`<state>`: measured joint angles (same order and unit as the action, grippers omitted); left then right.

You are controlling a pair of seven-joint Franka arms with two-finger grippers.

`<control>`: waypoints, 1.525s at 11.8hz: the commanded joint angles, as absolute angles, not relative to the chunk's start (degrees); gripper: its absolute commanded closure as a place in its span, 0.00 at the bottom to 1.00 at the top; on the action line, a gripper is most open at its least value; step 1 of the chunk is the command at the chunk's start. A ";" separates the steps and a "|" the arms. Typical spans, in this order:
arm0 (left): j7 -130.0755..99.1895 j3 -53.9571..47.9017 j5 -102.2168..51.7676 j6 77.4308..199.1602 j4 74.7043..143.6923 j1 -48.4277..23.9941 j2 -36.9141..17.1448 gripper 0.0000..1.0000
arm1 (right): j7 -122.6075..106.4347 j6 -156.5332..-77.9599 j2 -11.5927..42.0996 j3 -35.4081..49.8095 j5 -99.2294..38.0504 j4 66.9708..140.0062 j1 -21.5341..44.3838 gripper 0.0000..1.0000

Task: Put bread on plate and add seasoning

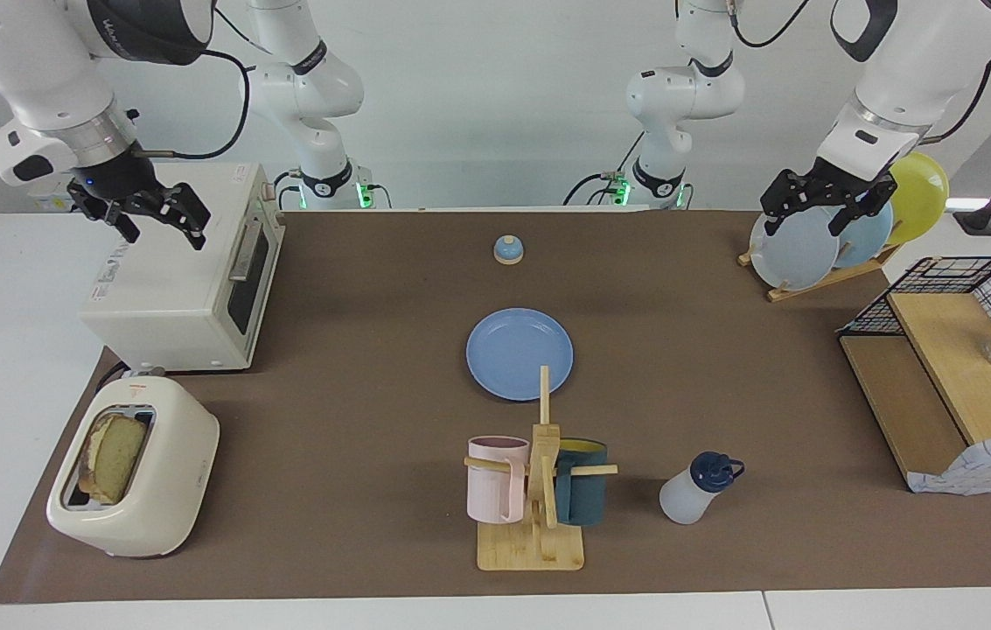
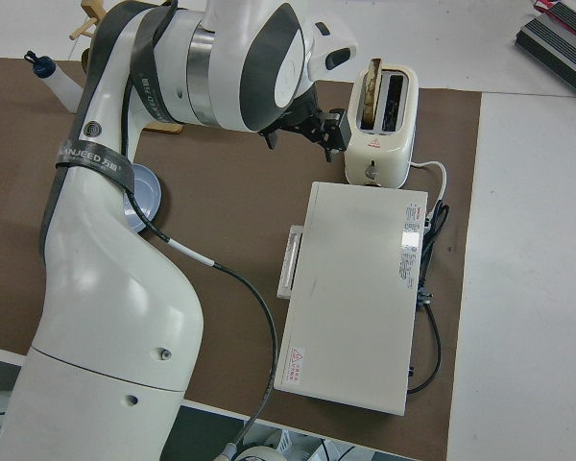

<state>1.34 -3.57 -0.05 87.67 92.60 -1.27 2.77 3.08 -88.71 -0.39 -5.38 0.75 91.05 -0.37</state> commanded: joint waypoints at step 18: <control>-0.60 -3.25 -0.88 126.33 116.08 -7.64 7.12 0.00 | 1.49 -147.87 12.37 -5.36 -9.81 100.38 -6.15 0.00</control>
<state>0.60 -3.92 -0.12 118.29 110.21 -6.20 5.53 2.74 -142.94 7.60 -5.92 -5.76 102.81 -5.14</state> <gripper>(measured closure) 0.000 0.000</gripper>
